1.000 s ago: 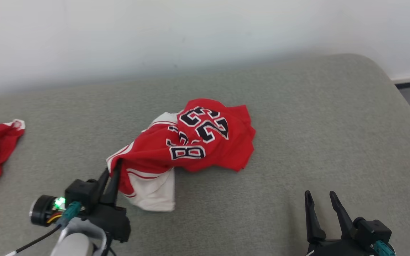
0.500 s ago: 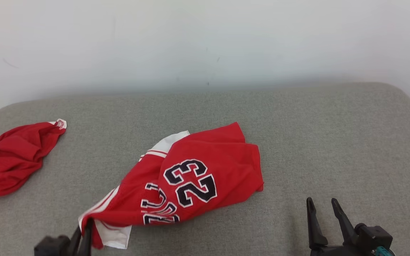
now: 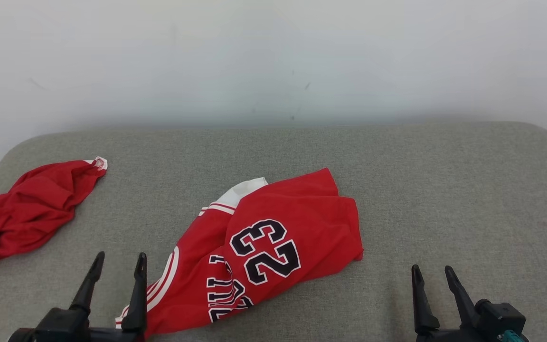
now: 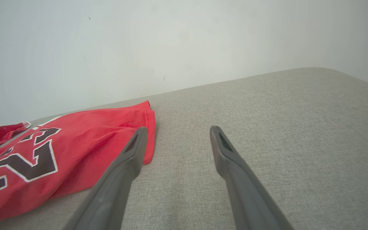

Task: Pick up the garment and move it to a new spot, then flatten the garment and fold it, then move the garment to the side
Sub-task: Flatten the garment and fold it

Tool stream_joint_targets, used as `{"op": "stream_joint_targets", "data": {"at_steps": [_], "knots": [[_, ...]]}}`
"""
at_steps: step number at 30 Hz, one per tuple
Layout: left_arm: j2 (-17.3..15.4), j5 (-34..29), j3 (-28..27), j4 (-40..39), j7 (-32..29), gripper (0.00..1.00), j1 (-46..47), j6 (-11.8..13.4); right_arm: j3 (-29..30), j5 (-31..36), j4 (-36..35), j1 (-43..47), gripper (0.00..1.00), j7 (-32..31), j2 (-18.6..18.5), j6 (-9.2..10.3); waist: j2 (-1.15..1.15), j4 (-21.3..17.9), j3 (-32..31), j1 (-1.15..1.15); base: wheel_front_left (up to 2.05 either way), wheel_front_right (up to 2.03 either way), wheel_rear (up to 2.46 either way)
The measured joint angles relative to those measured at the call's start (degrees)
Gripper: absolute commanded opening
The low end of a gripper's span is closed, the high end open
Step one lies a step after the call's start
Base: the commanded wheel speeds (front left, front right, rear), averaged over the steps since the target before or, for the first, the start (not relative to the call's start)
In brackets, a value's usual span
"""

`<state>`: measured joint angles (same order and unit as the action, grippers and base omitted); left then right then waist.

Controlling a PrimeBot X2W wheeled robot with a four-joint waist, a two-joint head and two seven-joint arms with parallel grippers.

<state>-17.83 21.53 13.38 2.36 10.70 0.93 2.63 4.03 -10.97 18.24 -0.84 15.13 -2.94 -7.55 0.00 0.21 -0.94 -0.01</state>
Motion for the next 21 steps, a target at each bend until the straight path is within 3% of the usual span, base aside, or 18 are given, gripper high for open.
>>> {"op": "stream_joint_targets", "data": {"at_steps": [10, 21], "knots": [[0.0, -0.9, -4.4, -2.9, 3.8, 1.00, -1.1, 2.9, -0.3, 0.0, 0.0, 0.0, 1.00, 0.0, 0.0, 0.00, 0.00, -0.1, -0.3, 0.01, 0.00, 0.00, 0.00], [2.6, -3.7, -9.7, -1.1, 4.4, 1.00, -5.4, 1.2, 0.5, 0.4, 0.2, 0.0, 1.00, 0.0, 0.0, 0.00, 0.00, -0.9, 0.7, 0.01, 0.00, 0.00, 0.00]]}}
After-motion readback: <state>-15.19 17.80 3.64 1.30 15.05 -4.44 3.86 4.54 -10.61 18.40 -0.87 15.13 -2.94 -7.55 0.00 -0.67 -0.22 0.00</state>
